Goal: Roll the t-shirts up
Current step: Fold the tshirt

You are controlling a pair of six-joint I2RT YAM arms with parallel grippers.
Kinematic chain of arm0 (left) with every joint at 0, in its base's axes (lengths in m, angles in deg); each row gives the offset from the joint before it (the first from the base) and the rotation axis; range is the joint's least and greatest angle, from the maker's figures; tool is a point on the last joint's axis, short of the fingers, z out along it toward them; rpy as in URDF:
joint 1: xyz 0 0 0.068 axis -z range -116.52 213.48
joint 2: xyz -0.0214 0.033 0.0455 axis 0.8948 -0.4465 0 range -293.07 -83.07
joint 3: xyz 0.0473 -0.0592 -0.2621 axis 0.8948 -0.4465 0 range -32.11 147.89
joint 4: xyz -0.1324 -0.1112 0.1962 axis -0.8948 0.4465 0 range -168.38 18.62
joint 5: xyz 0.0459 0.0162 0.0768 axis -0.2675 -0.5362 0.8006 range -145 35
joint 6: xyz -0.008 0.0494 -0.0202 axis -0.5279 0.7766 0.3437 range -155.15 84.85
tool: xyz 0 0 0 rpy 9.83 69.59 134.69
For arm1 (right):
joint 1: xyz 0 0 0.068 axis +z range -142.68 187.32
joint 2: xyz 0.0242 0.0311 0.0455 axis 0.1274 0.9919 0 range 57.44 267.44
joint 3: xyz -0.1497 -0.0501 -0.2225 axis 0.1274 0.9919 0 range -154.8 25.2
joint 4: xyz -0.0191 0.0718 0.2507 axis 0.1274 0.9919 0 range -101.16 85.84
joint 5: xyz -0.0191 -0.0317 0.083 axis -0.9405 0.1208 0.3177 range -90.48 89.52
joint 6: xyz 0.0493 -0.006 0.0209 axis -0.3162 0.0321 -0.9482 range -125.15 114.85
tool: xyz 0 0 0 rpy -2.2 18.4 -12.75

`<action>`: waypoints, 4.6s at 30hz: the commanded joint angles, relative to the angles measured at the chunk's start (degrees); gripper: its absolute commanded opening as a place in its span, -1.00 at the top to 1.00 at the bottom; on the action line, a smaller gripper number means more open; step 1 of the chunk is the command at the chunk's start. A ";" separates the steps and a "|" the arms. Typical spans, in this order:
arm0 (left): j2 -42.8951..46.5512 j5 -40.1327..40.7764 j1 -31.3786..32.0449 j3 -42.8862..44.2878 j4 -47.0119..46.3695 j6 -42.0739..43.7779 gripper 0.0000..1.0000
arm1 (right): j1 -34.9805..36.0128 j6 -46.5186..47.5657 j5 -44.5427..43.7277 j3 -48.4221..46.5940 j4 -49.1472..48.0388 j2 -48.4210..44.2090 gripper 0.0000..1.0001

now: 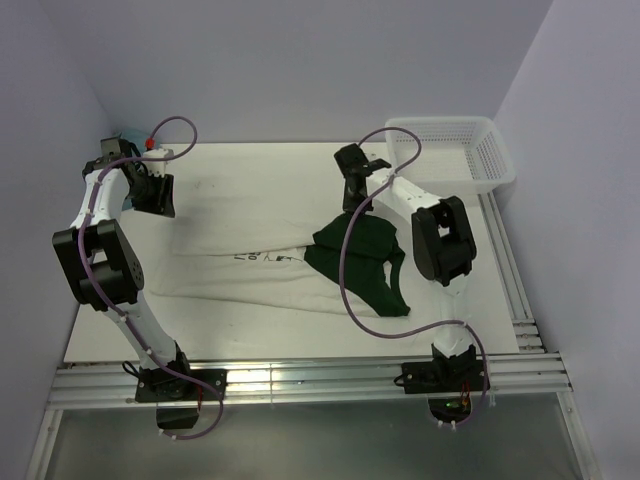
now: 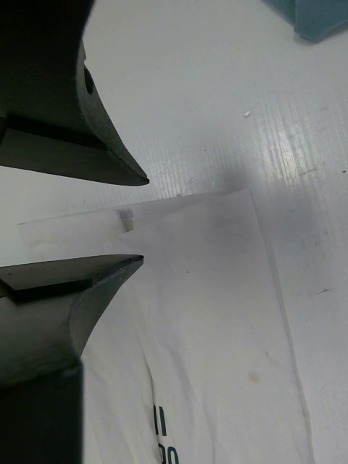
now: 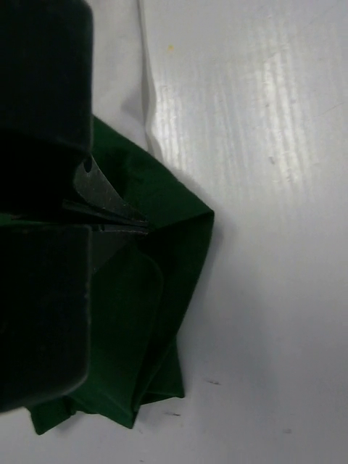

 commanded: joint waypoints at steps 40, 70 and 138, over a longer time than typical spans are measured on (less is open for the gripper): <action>5.06 -3.29 5.07 -4.25 1.76 3.14 -0.04 | 29.73 -29.49 -9.94 45.32 -11.53 -35.50 0.53; 6.30 -7.07 38.47 -0.64 -10.80 -13.11 -0.20 | 10.23 -19.65 -13.12 36.97 -6.61 -33.49 0.28; 11.93 23.16 71.07 -29.48 -41.39 -30.69 -0.04 | 17.17 -35.73 -13.37 59.03 -9.25 -50.62 1.00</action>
